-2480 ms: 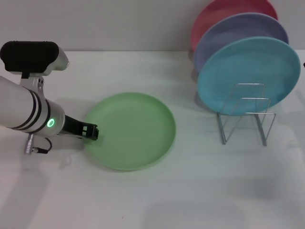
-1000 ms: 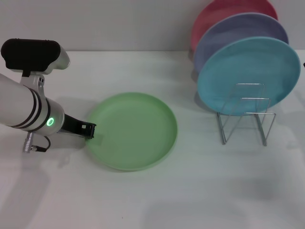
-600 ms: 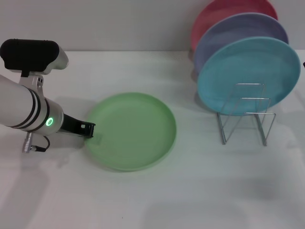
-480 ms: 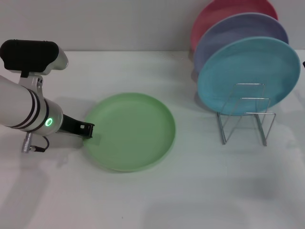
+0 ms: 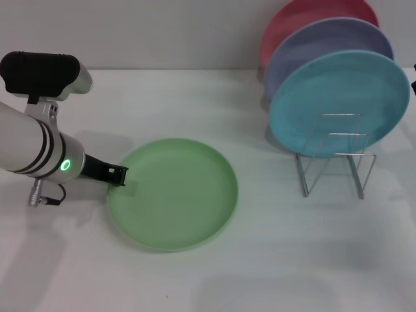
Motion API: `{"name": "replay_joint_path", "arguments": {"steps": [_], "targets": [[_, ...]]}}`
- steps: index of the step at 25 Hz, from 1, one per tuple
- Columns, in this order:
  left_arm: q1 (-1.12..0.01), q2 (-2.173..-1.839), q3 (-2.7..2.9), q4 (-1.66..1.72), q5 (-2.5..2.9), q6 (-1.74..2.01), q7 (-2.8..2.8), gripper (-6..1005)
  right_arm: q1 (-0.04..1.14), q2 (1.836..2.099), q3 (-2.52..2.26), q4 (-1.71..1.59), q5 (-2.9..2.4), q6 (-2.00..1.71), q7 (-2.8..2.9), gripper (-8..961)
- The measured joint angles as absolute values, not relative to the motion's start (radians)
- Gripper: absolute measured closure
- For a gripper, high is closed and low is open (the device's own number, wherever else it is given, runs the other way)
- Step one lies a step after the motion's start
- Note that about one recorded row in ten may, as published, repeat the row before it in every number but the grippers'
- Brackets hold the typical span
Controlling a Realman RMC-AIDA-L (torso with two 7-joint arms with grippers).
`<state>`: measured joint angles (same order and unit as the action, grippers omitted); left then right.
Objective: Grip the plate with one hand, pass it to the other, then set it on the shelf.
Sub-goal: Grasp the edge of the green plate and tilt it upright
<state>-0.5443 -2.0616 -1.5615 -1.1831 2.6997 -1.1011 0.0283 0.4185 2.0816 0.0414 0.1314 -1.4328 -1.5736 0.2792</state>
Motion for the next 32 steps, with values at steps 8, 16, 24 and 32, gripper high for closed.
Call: {"name": "replay_joint_path", "arguments": {"steps": [8,16,24,32], "targets": [[-0.519,-2.062,-1.562,-1.203,2.692,-1.079,0.07,946,0.419,2.082,0.041,0.132,-1.433,-1.573,0.28,265],[-0.419,-2.062,-1.568,-1.299,2.677,-0.987,0.088,956,0.419,2.082,0.043,0.132,-1.433,-1.57,0.299,264],[-0.32,-2.063,-1.667,-1.325,2.448,-0.903,0.295,964,0.422,2.08,0.046,0.131,-1.433,-1.57,0.308,264],[-0.237,-2.063,-1.678,-1.327,2.243,-0.78,0.506,964,0.423,2.08,0.047,0.131,-1.433,-1.569,0.32,265]]}}
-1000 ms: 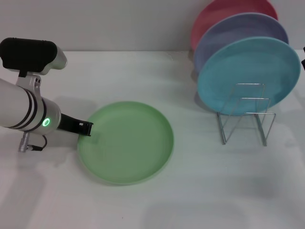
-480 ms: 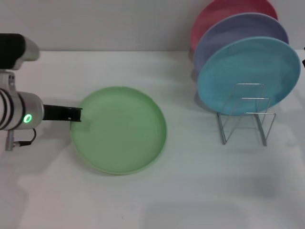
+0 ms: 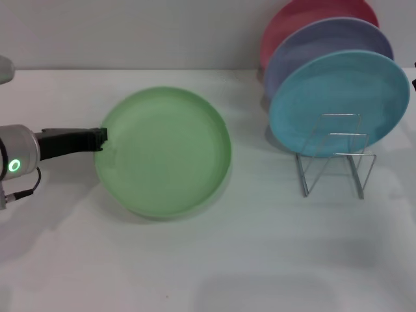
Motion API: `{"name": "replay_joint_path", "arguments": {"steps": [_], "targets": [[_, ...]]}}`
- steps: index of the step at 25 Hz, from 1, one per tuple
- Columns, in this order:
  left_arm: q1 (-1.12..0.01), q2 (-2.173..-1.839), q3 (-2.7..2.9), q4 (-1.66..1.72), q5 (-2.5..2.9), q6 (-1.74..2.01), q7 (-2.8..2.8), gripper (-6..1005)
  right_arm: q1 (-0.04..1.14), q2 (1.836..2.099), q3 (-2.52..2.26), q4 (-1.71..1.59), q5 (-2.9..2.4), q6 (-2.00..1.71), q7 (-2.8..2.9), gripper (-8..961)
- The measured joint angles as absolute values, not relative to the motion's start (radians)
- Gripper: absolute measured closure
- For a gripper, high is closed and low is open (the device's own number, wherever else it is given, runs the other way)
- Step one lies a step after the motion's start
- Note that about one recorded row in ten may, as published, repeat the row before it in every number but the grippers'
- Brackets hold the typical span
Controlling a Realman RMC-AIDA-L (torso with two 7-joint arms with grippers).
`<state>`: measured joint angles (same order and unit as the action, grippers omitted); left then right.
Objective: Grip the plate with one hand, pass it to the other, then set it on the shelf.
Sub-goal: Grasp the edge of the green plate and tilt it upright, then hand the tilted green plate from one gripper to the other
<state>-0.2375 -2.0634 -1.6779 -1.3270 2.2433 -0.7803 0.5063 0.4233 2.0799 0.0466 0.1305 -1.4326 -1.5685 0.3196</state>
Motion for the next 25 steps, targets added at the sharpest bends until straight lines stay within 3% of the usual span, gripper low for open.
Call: {"name": "replay_joint_path", "arguments": {"steps": [11,25], "targets": [[-0.131,-2.068,-1.634,-1.29,1.872,-0.507,0.939,963,0.431,2.08,0.051,0.128,-1.432,-1.557,0.32,265],[-0.172,-2.069,-1.602,-1.196,1.565,-0.336,1.375,963,0.447,2.082,0.05,0.132,-1.426,-1.522,0.321,264]]}}
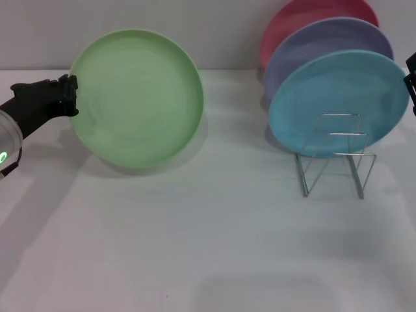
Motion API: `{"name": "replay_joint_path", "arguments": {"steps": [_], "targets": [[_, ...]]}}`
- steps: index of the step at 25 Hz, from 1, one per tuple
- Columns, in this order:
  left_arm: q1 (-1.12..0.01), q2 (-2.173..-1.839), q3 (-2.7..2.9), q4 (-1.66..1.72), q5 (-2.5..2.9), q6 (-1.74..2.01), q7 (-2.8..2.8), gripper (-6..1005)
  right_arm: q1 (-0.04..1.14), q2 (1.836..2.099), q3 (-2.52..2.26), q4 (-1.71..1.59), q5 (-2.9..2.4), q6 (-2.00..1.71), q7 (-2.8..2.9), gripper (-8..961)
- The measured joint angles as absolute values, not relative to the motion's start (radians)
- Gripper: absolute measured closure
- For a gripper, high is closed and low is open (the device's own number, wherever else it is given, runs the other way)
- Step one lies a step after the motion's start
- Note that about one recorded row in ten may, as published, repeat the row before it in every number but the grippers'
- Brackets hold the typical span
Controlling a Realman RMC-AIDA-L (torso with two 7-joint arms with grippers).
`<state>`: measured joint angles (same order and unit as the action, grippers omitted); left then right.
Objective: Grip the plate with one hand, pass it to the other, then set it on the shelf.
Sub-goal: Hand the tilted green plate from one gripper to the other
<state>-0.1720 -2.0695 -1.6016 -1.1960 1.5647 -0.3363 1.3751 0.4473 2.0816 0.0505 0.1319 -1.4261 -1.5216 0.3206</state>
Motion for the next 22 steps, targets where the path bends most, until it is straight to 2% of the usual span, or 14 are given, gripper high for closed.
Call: {"name": "replay_joint_path", "arguments": {"steps": [11,15,17,22], "targets": [[-0.203,-2.061,-1.635,-1.193,1.568,-0.384,1.364,964,0.44,2.082,0.051,0.132,-1.425,-1.526,0.321,265],[-0.216,-2.06,-1.691,-1.185,1.583,-0.482,1.286,964,0.44,2.082,0.051,0.132,-1.425,-1.528,0.321,265],[-0.26,-2.059,-1.799,-1.155,1.64,-0.68,1.184,964,0.44,2.082,0.051,0.132,-1.425,-1.528,0.321,265],[-0.308,-2.059,-1.861,-1.148,1.755,-0.849,1.144,963,0.446,2.082,0.051,0.132,-1.425,-1.525,0.323,265]]}}
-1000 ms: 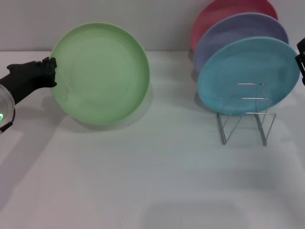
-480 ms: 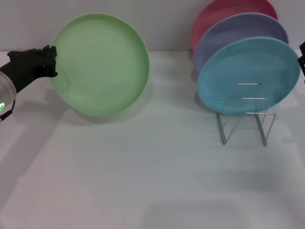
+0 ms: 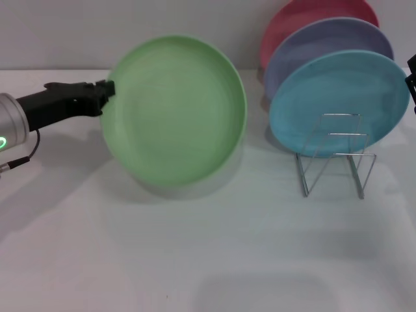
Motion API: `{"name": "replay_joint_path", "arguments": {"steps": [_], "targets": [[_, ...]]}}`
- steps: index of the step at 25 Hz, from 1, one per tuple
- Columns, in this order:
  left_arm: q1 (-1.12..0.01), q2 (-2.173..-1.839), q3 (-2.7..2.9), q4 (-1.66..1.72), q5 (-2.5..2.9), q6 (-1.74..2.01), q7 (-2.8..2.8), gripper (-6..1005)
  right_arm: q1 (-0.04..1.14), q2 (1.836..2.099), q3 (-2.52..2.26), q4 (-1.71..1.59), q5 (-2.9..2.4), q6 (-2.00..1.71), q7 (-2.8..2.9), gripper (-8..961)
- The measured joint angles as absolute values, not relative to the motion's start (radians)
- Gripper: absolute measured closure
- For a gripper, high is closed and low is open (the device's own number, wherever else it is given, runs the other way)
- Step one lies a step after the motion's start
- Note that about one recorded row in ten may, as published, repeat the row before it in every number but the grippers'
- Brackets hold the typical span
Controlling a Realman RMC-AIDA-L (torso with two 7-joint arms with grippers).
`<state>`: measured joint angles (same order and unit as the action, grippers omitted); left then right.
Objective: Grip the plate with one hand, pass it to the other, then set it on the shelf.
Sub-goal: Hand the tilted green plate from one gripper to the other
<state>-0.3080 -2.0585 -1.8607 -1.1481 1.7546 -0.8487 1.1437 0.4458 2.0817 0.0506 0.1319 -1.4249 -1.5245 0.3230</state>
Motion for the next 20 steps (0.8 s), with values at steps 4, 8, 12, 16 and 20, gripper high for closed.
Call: {"name": "replay_joint_path", "arguments": {"steps": [4,8,12,16,20], "targets": [[-0.324,-2.059,-1.857,-1.157,1.839,-0.868,1.143,963,0.448,2.082,0.051,0.132,-1.425,-1.522,0.323,264],[-0.329,-2.062,-1.857,-1.166,1.918,-0.836,1.163,964,0.448,2.082,0.051,0.132,-1.426,-1.522,0.324,264],[-0.31,-2.064,-1.855,-1.201,1.92,-0.782,1.214,964,0.448,2.082,0.051,0.132,-1.426,-1.522,0.329,265],[-0.3,-2.067,-1.847,-1.226,1.916,-0.748,1.266,964,0.449,2.082,0.051,0.132,-1.426,-1.522,0.331,265],[-0.279,-2.068,-1.785,-1.259,1.914,-0.657,1.327,963,0.451,2.082,0.051,0.132,-1.426,-1.522,0.341,265]]}}
